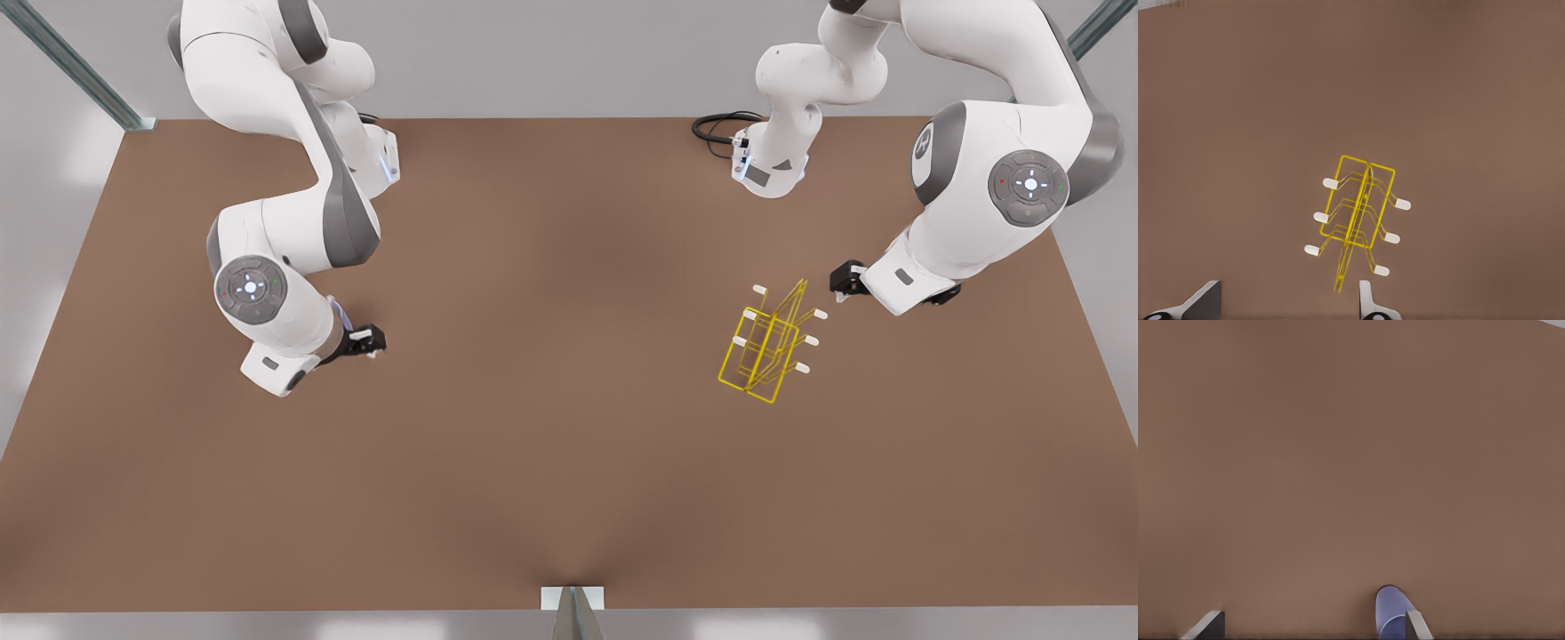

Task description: Place the cup on the cup holder

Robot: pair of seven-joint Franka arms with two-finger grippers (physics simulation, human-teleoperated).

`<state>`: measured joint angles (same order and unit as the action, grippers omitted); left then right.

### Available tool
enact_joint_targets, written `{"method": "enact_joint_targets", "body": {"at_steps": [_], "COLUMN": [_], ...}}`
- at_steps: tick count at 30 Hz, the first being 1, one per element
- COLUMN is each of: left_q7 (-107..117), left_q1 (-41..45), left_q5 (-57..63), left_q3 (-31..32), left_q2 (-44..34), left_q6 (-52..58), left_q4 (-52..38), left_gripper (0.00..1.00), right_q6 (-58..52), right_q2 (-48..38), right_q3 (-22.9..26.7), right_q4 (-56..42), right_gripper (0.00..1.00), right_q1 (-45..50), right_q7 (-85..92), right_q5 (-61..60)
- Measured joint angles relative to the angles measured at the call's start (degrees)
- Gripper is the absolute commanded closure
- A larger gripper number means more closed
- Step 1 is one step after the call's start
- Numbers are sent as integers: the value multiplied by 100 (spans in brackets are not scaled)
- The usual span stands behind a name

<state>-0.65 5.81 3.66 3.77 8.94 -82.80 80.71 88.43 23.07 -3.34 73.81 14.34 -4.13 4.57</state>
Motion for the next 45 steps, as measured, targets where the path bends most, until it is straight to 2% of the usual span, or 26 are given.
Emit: {"method": "enact_joint_targets", "body": {"at_steps": [4,6,9,16,20,26,45], "left_q7": [-8,-12,-17,-57,-78,-103,-142], "left_q1": [0,1,0,0,7,9,10], "left_q5": [0,0,0,0,0,0,-1], "left_q3": [0,0,0,0,0,0,0], "left_q2": [0,0,2,0,0,0,0], "left_q6": [-5,-7,-6,6,12,20,25], "left_q4": [0,0,0,1,0,0,0], "left_gripper": [0,0,0,0,0,0,0], "right_q6": [-154,76,1071,3507,4635,5411,5812], "right_q2": [-54,-591,-1613,-2397,-2586,-2706,-2551], "right_q3": [-7,-14,-88,-121,-115,-112,-151], "right_q4": [626,1935,4221,6213,6699,6923,7298], "right_gripper": [0,0,0,0,0,0,0], "right_q1": [34,8,25,-92,-281,-1111,-1180], "right_q7": [-2,-20,-83,-184,-221,-205,-67], "right_q5": [-129,-215,-271,-297,-292,-270,-157]}}
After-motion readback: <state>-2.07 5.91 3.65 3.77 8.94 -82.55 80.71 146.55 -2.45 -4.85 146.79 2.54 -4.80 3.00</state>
